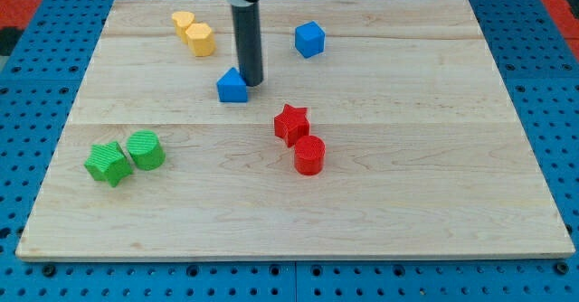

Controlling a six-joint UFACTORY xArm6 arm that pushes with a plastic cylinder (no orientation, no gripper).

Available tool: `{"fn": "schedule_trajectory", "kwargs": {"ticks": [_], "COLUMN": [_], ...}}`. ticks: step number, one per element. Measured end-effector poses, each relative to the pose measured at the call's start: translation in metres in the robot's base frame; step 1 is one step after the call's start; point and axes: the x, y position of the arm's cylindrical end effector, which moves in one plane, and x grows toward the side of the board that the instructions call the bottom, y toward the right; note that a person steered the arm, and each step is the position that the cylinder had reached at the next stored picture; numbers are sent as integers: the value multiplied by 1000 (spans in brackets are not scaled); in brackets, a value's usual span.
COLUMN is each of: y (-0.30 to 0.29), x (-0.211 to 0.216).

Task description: Slide the blue triangle towards bottom

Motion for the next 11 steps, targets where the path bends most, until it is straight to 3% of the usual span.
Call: {"fn": "schedule_trajectory", "kwargs": {"ticks": [2, 4, 5, 6, 8, 11], "y": [-5, -49, -50, -50, -102, -62], "x": [2, 0, 29, 30, 36, 61]}}
